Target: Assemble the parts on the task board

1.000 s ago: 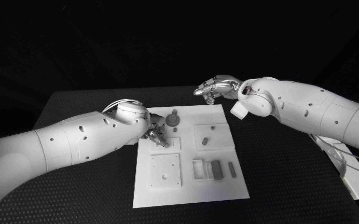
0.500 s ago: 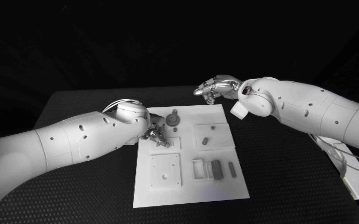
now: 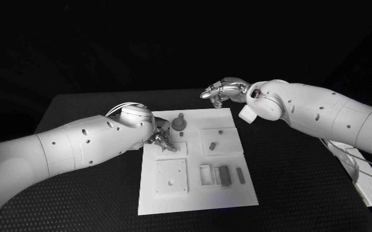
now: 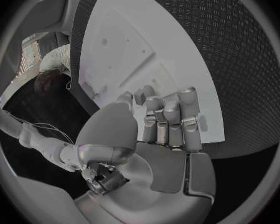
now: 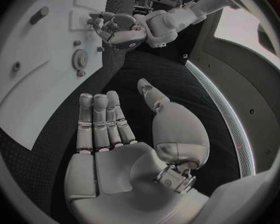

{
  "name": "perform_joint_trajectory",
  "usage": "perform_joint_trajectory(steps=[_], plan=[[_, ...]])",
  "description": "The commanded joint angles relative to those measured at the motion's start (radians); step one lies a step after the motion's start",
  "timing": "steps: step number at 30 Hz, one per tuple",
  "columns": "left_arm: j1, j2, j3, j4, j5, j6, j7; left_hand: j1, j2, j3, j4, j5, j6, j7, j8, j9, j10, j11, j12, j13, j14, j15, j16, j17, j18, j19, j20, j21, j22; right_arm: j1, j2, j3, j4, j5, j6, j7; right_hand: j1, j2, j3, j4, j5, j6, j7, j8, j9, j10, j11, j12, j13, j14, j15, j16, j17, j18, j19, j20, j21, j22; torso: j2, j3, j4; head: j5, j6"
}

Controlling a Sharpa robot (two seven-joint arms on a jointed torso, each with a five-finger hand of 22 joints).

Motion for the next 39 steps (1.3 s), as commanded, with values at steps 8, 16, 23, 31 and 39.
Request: perform_joint_trajectory(steps=[8, 16, 23, 31, 39], plan=[[0.002, 0.007, 0.0, -0.003, 0.007, -0.018, -0.006, -0.009, 0.013, 0.013, 0.0, -0.001, 0.007, -0.001, -0.007, 0.004, -0.004, -0.002, 0.005, -0.002, -0.003, -0.045, 0.007, -0.002, 0.045, 0.003, -0.037, -0.007, 0.018, 0.0, 0.001, 0.0, 0.0, -0.002, 0.014, 0.006, -0.005, 0.002, 0.004, 0.002, -0.006, -0.001, 0.007, -0.005, -0.002, -0.009, 0.0, 0.006, -0.002, -0.007, -0.001, 0.003, -0.001, 0.013, 0.005, 0.004, -0.003, 0.001, 0.0, -0.0001, 0.0003, -0.001, 0.0], [0.002, 0.013, 0.0, -0.008, 0.007, -0.025, -0.003, 0.005, 0.017, 0.017, -0.001, 0.008, 0.004, 0.0, -0.013, 0.007, -0.007, -0.001, 0.005, -0.003, -0.005, -0.045, 0.007, -0.003, 0.045, 0.001, -0.036, -0.008, 0.019, 0.0, 0.001, 0.0, 0.001, -0.002, 0.014, 0.006, -0.005, 0.003, 0.004, 0.002, -0.006, -0.001, 0.007, -0.005, -0.002, -0.009, 0.0, 0.007, -0.002, -0.007, -0.001, 0.004, -0.001, 0.013, 0.005, 0.004, -0.003, 0.001, 0.0, 0.0, 0.0, -0.003, 0.0], [0.002, 0.022, -0.001, -0.018, 0.007, -0.009, 0.003, 0.042, 0.034, 0.014, -0.002, 0.024, -0.005, 0.009, -0.039, -0.014, -0.011, 0.006, 0.007, -0.003, -0.008, -0.038, 0.009, -0.004, 0.044, -0.002, -0.035, -0.006, 0.021, 0.0, 0.001, 0.0, 0.002, -0.002, 0.014, 0.006, -0.005, 0.003, 0.004, 0.002, -0.006, -0.001, 0.007, -0.005, -0.002, -0.009, 0.0, 0.007, -0.002, -0.007, -0.001, 0.004, -0.001, 0.013, 0.005, 0.004, -0.003, 0.001, 0.0, -0.0002, -0.0008, -0.004, -0.001], [0.002, 0.023, -0.001, -0.02, 0.007, 0.009, 0.01, 0.116, 0.036, 0.05, 0.0, 0.006, -0.001, 0.012, -0.049, -0.025, -0.013, 0.008, 0.009, -0.004, -0.011, -0.035, 0.011, -0.006, 0.042, -0.004, -0.033, -0.003, 0.02, 0.0, 0.001, 0.0, 0.002, -0.002, 0.014, 0.006, -0.004, 0.003, 0.004, 0.002, -0.006, -0.001, 0.007, -0.005, -0.002, -0.009, 0.0, 0.007, -0.003, -0.007, -0.001, 0.004, -0.001, 0.013, 0.005, 0.004, -0.003, 0.001, 0.0, -0.0002, 0.0, -0.007, -0.003], [0.002, 0.021, -0.001, -0.019, 0.026, 0.032, 0.018, 0.168, 0.037, 0.107, -0.009, 0.019, 0.003, 0.014, -0.058, -0.032, -0.015, 0.012, 0.013, -0.003, -0.015, -0.032, 0.016, -0.006, 0.039, -0.009, -0.032, 0.003, 0.022, 0.0, 0.001, 0.0, 0.002, -0.002, 0.014, 0.007, -0.005, 0.003, 0.004, 0.002, -0.006, -0.001, 0.007, -0.005, -0.002, -0.009, 0.0, 0.007, -0.003, -0.007, -0.001, 0.004, -0.002, 0.013, 0.005, 0.004, -0.003, 0.001, 0.0, -0.0002, 0.0005, -0.008, -0.004]])
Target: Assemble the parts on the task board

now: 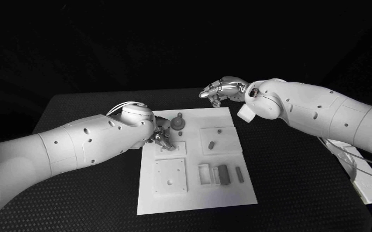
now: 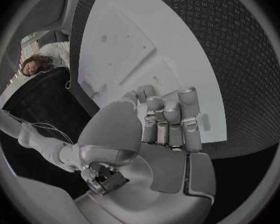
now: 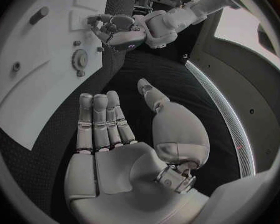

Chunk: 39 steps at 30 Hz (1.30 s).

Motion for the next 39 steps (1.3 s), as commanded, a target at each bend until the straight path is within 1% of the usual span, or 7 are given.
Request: perform_joint_trajectory(steps=[1, 11, 25, 26, 28, 34, 39], plan=[[0.002, 0.0, 0.0, 0.001, 0.024, 0.029, 0.018, 0.035, 0.0, 0.032, 0.001, -0.013, 0.007, 0.004, -0.005, -0.003, -0.005, 0.002, 0.005, 0.0, -0.01, -0.033, 0.005, -0.001, 0.039, -0.008, -0.034, 0.007, 0.021, 0.0, 0.001, 0.0, 0.001, -0.003, 0.013, 0.007, -0.005, 0.003, 0.004, 0.002, -0.006, 0.001, 0.007, -0.005, -0.002, -0.009, 0.0, 0.007, -0.001, -0.005, 0.001, 0.004, -0.002, 0.013, 0.005, 0.004, -0.003, 0.001, 0.0, -0.0002, 0.0004, -0.001, -0.001], [0.002, -0.008, 0.0, -0.001, 0.137, -0.026, 0.013, 0.102, 0.022, 0.126, -0.025, -0.03, 0.01, 0.007, -0.015, -0.007, -0.005, 0.004, 0.01, 0.001, -0.014, -0.031, 0.012, 0.0, 0.036, -0.017, -0.034, 0.021, 0.023, 0.0, 0.0, 0.0, 0.001, -0.003, 0.013, 0.007, -0.005, 0.003, 0.004, 0.003, -0.006, 0.002, 0.007, -0.005, -0.002, -0.009, 0.0, 0.007, -0.001, -0.005, 0.001, 0.004, -0.002, 0.013, 0.005, 0.004, -0.003, 0.001, 0.0, -0.0002, 0.0009, -0.001, -0.001], [0.002, -0.022, 0.0, 0.002, 0.291, -0.158, -0.06, 0.101, 0.055, 0.172, -0.093, -0.027, 0.048, 0.009, -0.07, -0.128, 0.02, 0.005, 0.011, -0.001, 0.007, -0.03, 0.018, -0.004, 0.041, -0.012, -0.035, 0.046, 0.02, 0.0, -0.001, 0.0, 0.001, -0.003, 0.012, 0.006, -0.005, 0.003, 0.004, 0.002, -0.006, 0.001, 0.007, -0.005, -0.002, -0.009, 0.0, 0.007, -0.002, -0.005, 0.001, 0.004, -0.002, 0.013, 0.005, 0.004, -0.003, 0.001, 0.0, 0.0006, 0.0003, 0.0, 0.002], [0.002, -0.023, 0.0, 0.003, 0.303, -0.163, -0.07, 0.083, 0.041, 0.248, -0.107, -0.071, 0.06, 0.008, -0.076, -0.16, 0.025, 0.005, 0.01, -0.001, 0.012, -0.03, 0.016, -0.005, 0.041, -0.009, -0.033, 0.047, 0.019, 0.0, -0.001, 0.0, 0.001, -0.003, 0.012, 0.006, -0.005, 0.003, 0.004, 0.002, -0.006, 0.001, 0.007, -0.005, -0.002, -0.009, 0.0, 0.007, -0.002, -0.005, 0.001, 0.004, -0.002, 0.013, 0.005, 0.004, -0.003, 0.001, 0.0, 0.0008, 0.0005, 0.0, 0.002], [0.002, -0.024, 0.0, 0.007, 0.32, -0.182, -0.096, 0.018, 0.035, 0.311, -0.165, -0.072, 0.069, 0.01, -0.073, -0.184, 0.028, 0.005, 0.01, 0.001, 0.016, -0.03, 0.017, -0.005, 0.04, -0.007, -0.032, 0.052, 0.02, 0.0, -0.002, 0.0, 0.001, -0.003, 0.012, 0.006, -0.005, 0.003, 0.004, 0.002, -0.006, 0.001, 0.007, -0.005, -0.002, -0.009, 0.0, 0.007, -0.002, -0.005, 0.001, 0.004, -0.002, 0.013, 0.005, 0.004, -0.003, 0.001, 0.0, 0.0008, 0.0005, 0.0, 0.002], [0.002, -0.027, 0.0, 0.016, 0.356, -0.198, -0.159, -0.332, 0.072, 0.545, -0.465, -0.055, 0.082, 0.005, -0.043, -0.232, 0.05, 0.003, 0.009, 0.003, 0.038, -0.032, 0.015, -0.007, 0.035, 0.025, -0.032, 0.059, 0.014, 0.0, -0.004, 0.0, 0.003, -0.003, 0.011, 0.005, -0.004, 0.003, 0.004, 0.002, -0.006, 0.001, 0.007, -0.005, -0.002, -0.009, 0.0, 0.008, -0.002, -0.005, 0.001, 0.005, -0.002, 0.013, 0.005, 0.004, -0.003, 0.001, 0.0, 0.0007, 0.0006, 0.001, 0.0], [0.002, -0.031, -0.001, 0.021, 0.409, -0.178, -0.194, -0.398, 0.084, 0.594, -0.511, -0.023, 0.09, 0.002, -0.03, -0.24, 0.06, -0.001, 0.008, 0.003, 0.048, -0.035, 0.015, -0.008, 0.034, 0.041, -0.034, 0.058, 0.014, 0.0, -0.005, 0.0, 0.004, -0.003, 0.011, 0.005, -0.004, 0.003, 0.004, 0.002, -0.006, 0.001, 0.007, -0.005, -0.002, -0.009, 0.0, 0.008, -0.002, -0.005, 0.001, 0.005, -0.002, 0.013, 0.005, 0.004, -0.003, 0.001, -0.001, 0.0009, 0.0012, 0.002, 0.0]])
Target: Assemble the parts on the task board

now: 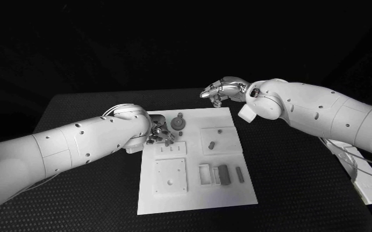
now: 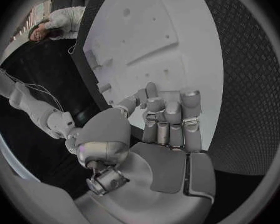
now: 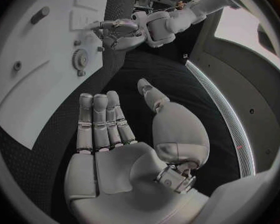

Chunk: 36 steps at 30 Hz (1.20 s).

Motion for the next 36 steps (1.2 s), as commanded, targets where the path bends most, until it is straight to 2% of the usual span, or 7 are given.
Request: perform_joint_trajectory(steps=[1, 12, 20, 23, 25, 30, 36], plan=[[0.002, -0.001, 0.0, 0.005, 0.105, 0.002, -0.067, -0.018, 0.008, 0.181, -0.178, 0.007, 0.013, 0.004, 0.008, -0.002, 0.008, 0.002, 0.004, 0.0, 0.011, -0.023, -0.001, -0.001, 0.06, 0.008, -0.021, 0.004, 0.014, 0.0, -0.001, 0.0, 0.002, -0.003, 0.011, 0.005, -0.004, 0.003, 0.004, 0.002, -0.006, -0.001, 0.007, -0.005, -0.002, -0.009, 0.0, 0.004, -0.001, -0.007, 0.0, 0.005, -0.001, 0.013, 0.005, 0.004, -0.003, 0.001, 0.0, 0.0001, 0.0005, 0.001, -0.001], [0.002, -0.001, -0.002, 0.01, 0.133, 0.01, -0.071, -0.041, 0.017, 0.195, -0.192, 0.015, 0.015, 0.003, 0.013, -0.006, 0.012, 0.001, 0.005, 0.002, 0.015, -0.024, 0.001, -0.001, 0.06, 0.014, -0.021, 0.004, 0.015, 0.0, -0.002, 0.0, 0.003, -0.003, 0.011, 0.004, -0.004, 0.003, 0.004, 0.002, -0.006, -0.001, 0.007, -0.005, -0.002, -0.009, 0.0, 0.004, -0.001, -0.007, 0.0, 0.005, -0.002, 0.013, 0.005, 0.004, -0.003, 0.001, 0.001, -0.0006, -0.0003, 0.003, -0.003], [0.002, -0.002, -0.002, 0.013, 0.14, 0.024, -0.065, -0.041, 0.008, 0.203, -0.198, 0.011, 0.014, 0.003, 0.016, -0.006, 0.011, 0.001, 0.003, 0.001, 0.015, -0.024, -0.001, -0.001, 0.06, 0.015, -0.022, 0.003, 0.015, 0.0, -0.002, 0.0, 0.003, -0.003, 0.012, 0.005, -0.004, 0.003, 0.004, 0.002, -0.006, -0.001, 0.007, -0.005, -0.002, -0.009, 0.0, 0.004, -0.002, -0.007, 0.0, 0.005, -0.002, 0.013, 0.006, 0.004, -0.003, 0.001, 0.0, -0.0006, -0.0005, 0.002, -0.002], [0.002, -0.002, -0.002, 0.013, 0.131, 0.068, -0.064, -0.034, -0.002, 0.21, -0.197, 0.004, 0.013, 0.003, 0.018, -0.006, 0.012, 0.001, 0.002, 0.001, 0.016, -0.025, -0.002, -0.002, 0.061, 0.017, -0.022, 0.002, 0.014, 0.0, -0.002, 0.0, 0.002, -0.003, 0.012, 0.005, -0.004, 0.003, 0.004, 0.002, -0.006, -0.001, 0.007, -0.005, -0.002, -0.009, 0.0, 0.004, -0.002, -0.007, 0.0, 0.005, -0.002, 0.013, 0.006, 0.004, -0.003, 0.001, 0.0, -0.0006, -0.0005, 0.002, -0.002], [0.002, -0.001, -0.002, 0.014, 0.095, 0.083, -0.061, -0.02, -0.014, 0.217, -0.192, -0.014, 0.009, 0.003, 0.02, -0.006, 0.011, 0.001, 0.0, 0.0, 0.016, -0.024, -0.004, -0.003, 0.061, 0.019, -0.022, 0.001, 0.014, 0.0, -0.002, 0.0, 0.002, -0.003, 0.013, 0.005, -0.004, 0.003, 0.004, 0.002, -0.006, -0.001, 0.007, -0.005, -0.002, -0.009, 0.0, 0.004, -0.002, -0.007, 0.0, 0.005, -0.002, 0.013, 0.006, 0.004, -0.003, 0.001, 0.0, -0.0007, -0.0007, 0.001, -0.003], [0.002, 0.001, -0.002, 0.017, -0.032, 0.118, -0.048, 0.004, -0.032, 0.223, -0.182, -0.015, 0.008, 0.003, 0.028, -0.003, 0.013, 0.001, -0.002, -0.001, 0.017, -0.024, -0.005, -0.004, 0.06, 0.021, -0.022, -0.001, 0.014, 0.0, -0.001, 0.0, 0.002, -0.003, 0.014, 0.005, -0.005, 0.003, 0.004, 0.002, -0.006, -0.001, 0.007, -0.005, -0.002, -0.01, 0.0, 0.004, -0.002, -0.007, 0.0, 0.005, -0.002, 0.013, 0.006, 0.004, -0.003, 0.001, 0.001, -0.0006, -0.0003, 0.001, -0.005], [0.001, 0.009, -0.002, 0.014, -0.077, 0.153, -0.045, 0.023, -0.044, 0.223, -0.171, -0.024, 0.004, 0.003, 0.033, -0.001, 0.015, 0.001, -0.005, -0.003, 0.018, -0.024, -0.008, -0.006, 0.059, 0.022, -0.021, -0.003, 0.013, 0.0, -0.001, 0.0, 0.002, -0.003, 0.013, 0.006, -0.005, 0.003, 0.003, 0.002, -0.006, -0.001, 0.007, -0.005, -0.002, -0.01, 0.0, 0.004, -0.002, -0.007, 0.0, 0.005, -0.002, 0.013, 0.006, 0.004, -0.003, 0.001, 0.001, -0.0007, -0.0004, 0.001, -0.006]])
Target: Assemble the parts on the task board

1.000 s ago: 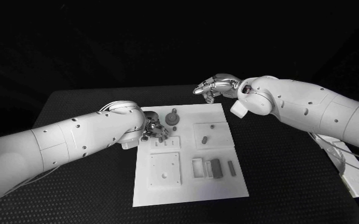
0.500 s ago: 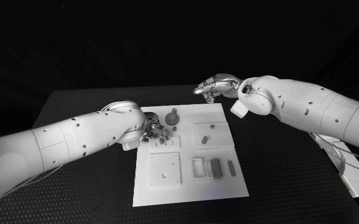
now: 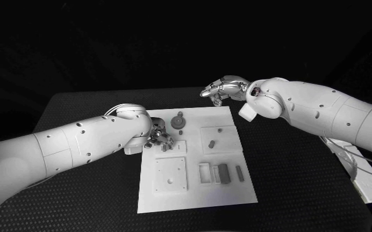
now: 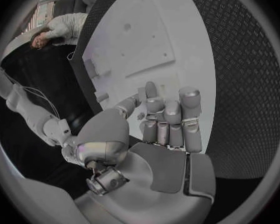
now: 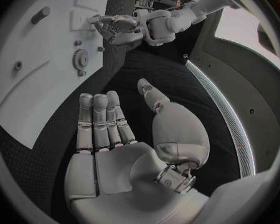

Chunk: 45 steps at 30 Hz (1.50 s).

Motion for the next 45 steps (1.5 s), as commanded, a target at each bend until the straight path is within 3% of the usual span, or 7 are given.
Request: perform_joint_trajectory(steps=[1, 18, 27, 45], plan=[[0.001, 0.005, 0.0, 0.0, -0.075, 0.057, 0.016, 0.02, 0.002, 0.174, -0.166, -0.009, -0.007, 0.001, 0.007, 0.002, 0.006, -0.001, -0.006, -0.002, 0.002, -0.021, -0.007, -0.002, 0.06, 0.006, -0.012, -0.004, 0.014, 0.0, 0.001, 0.0, 0.001, -0.003, 0.013, 0.007, -0.005, 0.003, 0.003, 0.002, -0.006, -0.001, 0.006, -0.005, -0.001, -0.01, 0.0, 0.005, -0.001, -0.008, -0.001, 0.005, -0.001, 0.013, 0.006, 0.004, -0.003, 0.001, 0.0, -0.0001, 0.0, 0.0, 0.0], [0.001, 0.017, 0.0, -0.007, -0.051, 0.029, 0.024, 0.026, 0.006, 0.163, -0.145, -0.025, -0.009, 0.0, 0.022, 0.016, 0.007, -0.001, -0.008, -0.003, 0.003, -0.021, -0.01, -0.004, 0.058, 0.006, -0.012, -0.008, 0.013, 0.0, 0.002, 0.0, 0.001, -0.003, 0.013, 0.007, -0.005, 0.003, 0.003, 0.003, -0.006, -0.001, 0.006, -0.005, -0.001, -0.01, 0.0, 0.005, -0.001, -0.008, -0.001, 0.005, -0.001, 0.013, 0.006, 0.004, -0.003, 0.001, 0.0, 0.0, 0.0, -0.002, -0.002], [0.001, 0.024, 0.0, -0.015, -0.005, 0.078, -0.003, 0.026, 0.01, 0.156, -0.135, -0.041, -0.02, 0.0, 0.029, 0.031, 0.004, -0.001, -0.01, -0.003, 0.001, -0.022, -0.012, -0.005, 0.057, 0.004, -0.012, -0.012, 0.014, 0.0, 0.002, 0.0, 0.0, -0.003, 0.013, 0.007, -0.005, 0.003, 0.003, 0.003, -0.006, -0.001, 0.006, -0.005, -0.001, -0.01, 0.0, 0.005, -0.002, -0.008, -0.001, 0.005, -0.001, 0.013, 0.006, 0.004, -0.003, 0.002, 0.0, 0.0, -0.0002, -0.003, -0.003], [-0.004, 0.031, -0.001, -0.021, -0.005, 0.028, -0.011, 0.021, 0.017, 0.152, -0.126, -0.057, -0.031, 0.002, 0.032, 0.041, 0.0, 0.001, -0.011, -0.003, -0.002, -0.02, -0.013, -0.006, 0.057, 0.0, -0.012, -0.014, 0.016, 0.0, 0.003, 0.0, 0.0, -0.003, 0.012, 0.007, -0.005, 0.003, 0.004, 0.002, -0.006, -0.001, 0.006, -0.005, -0.001, -0.01, 0.0, 0.005, -0.002, -0.008, -0.001, 0.006, -0.002, 0.013, 0.005, 0.004, -0.004, 0.002, 0.0, -0.0002, 0.0005, -0.005, -0.003]])
